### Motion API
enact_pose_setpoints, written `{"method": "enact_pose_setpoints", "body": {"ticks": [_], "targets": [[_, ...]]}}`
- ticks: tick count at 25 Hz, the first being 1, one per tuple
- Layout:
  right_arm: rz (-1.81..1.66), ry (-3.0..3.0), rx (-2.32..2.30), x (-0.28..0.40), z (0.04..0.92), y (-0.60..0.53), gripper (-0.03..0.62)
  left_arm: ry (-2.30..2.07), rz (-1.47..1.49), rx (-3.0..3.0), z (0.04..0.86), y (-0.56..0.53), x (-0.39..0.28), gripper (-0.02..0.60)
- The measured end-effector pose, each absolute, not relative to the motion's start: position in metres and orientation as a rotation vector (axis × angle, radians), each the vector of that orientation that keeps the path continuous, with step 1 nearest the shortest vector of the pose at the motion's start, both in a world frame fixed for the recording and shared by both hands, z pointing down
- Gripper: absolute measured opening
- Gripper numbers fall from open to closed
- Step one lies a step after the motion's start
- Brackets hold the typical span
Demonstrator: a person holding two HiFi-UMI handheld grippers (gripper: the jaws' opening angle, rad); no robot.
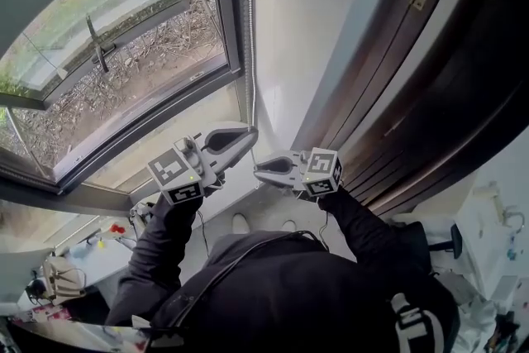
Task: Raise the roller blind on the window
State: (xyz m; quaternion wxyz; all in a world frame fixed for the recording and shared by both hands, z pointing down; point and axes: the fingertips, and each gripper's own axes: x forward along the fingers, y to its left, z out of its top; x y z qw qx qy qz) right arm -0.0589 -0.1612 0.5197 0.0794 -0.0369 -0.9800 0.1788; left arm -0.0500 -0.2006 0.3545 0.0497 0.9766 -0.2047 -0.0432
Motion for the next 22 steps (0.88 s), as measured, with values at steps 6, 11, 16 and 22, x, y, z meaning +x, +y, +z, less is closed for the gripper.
{"method": "enact_pose_setpoints", "body": {"ticks": [6,11,16,22], "targets": [[0.519,-3.147,-0.038,-0.037,0.425,-0.198,0.165,-0.638,-0.121,2.961,0.413,-0.194,-0.053,0.014],[0.345,-3.267,-0.061,-0.036,0.332,-0.211,0.211,-0.596,-0.093,2.909,0.46,-0.183,-0.041,0.014],[0.267,-3.306,-0.122,-0.047,0.279,-0.215,0.22,-0.505,-0.033,2.862,0.527,-0.161,-0.027,0.014],[0.199,-3.289,-0.195,-0.057,0.251,-0.208,0.163,-0.501,0.017,2.809,0.581,-0.144,-0.028,0.014]]}}
